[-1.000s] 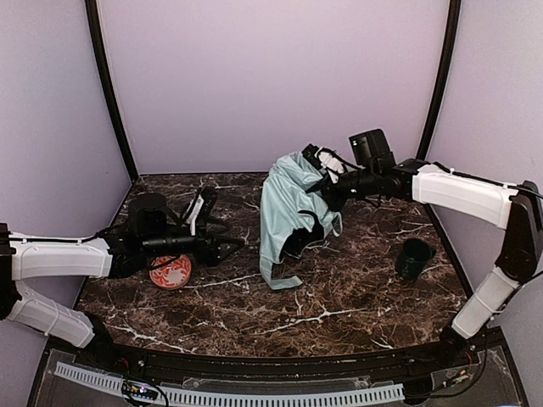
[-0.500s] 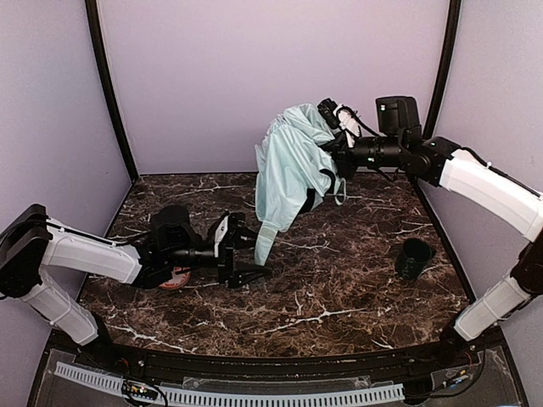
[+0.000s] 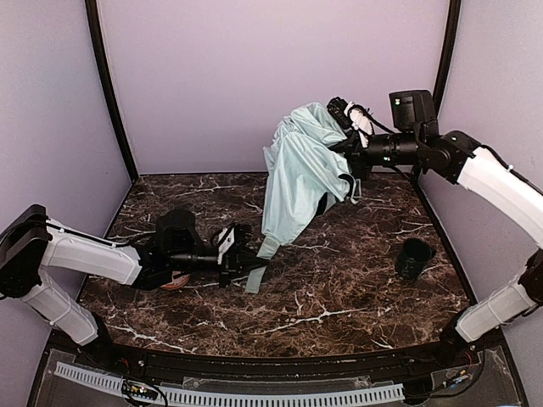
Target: Put away the umbrella
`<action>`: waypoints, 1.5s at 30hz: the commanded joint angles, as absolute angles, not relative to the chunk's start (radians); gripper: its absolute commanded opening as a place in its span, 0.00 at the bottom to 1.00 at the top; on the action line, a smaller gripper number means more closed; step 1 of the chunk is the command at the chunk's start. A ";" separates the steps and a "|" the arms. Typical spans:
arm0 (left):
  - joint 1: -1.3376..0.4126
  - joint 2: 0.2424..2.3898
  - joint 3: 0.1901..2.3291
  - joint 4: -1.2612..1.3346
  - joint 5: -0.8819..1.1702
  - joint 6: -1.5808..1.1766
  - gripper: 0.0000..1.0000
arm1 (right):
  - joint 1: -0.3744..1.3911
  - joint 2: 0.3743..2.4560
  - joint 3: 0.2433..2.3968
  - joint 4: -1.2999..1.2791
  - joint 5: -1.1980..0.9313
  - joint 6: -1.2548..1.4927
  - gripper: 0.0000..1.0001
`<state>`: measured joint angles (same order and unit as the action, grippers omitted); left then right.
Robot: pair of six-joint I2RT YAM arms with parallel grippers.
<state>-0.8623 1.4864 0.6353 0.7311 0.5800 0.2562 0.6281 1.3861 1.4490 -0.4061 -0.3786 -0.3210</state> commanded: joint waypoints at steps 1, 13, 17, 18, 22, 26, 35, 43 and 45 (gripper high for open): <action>-0.837 1.455 0.587 0.646 0.380 0.410 0.00 | 0.639 1.334 1.532 -0.513 -0.430 -0.418 0.00; -0.714 1.653 0.762 0.692 0.308 0.667 0.00 | 0.987 1.387 1.396 -0.701 -0.460 -0.464 0.00; -0.701 1.705 0.787 0.775 0.303 0.721 0.00 | 1.072 1.431 1.299 -0.672 -0.430 -0.430 0.01; -0.700 1.715 0.789 0.796 0.310 0.732 0.00 | 1.093 1.441 1.275 -0.654 -0.395 -0.420 0.00; -0.701 1.763 0.781 0.936 0.360 0.737 0.00 | 1.170 1.491 1.240 -0.598 -0.260 -0.420 0.00; -0.709 1.839 0.796 0.993 0.393 0.759 0.00 | 1.218 1.579 1.241 -0.597 -0.165 -0.461 0.00; -0.749 1.964 0.770 1.145 0.257 0.899 0.00 | 1.217 1.777 1.236 -0.565 -0.223 -0.488 0.00; -0.747 2.042 0.825 1.203 0.110 0.959 0.00 | 1.155 1.916 1.265 -0.609 -0.376 -0.471 0.00; -0.745 2.057 0.846 1.221 0.050 0.948 0.02 | 1.142 1.914 1.251 -0.606 -0.399 -0.459 0.00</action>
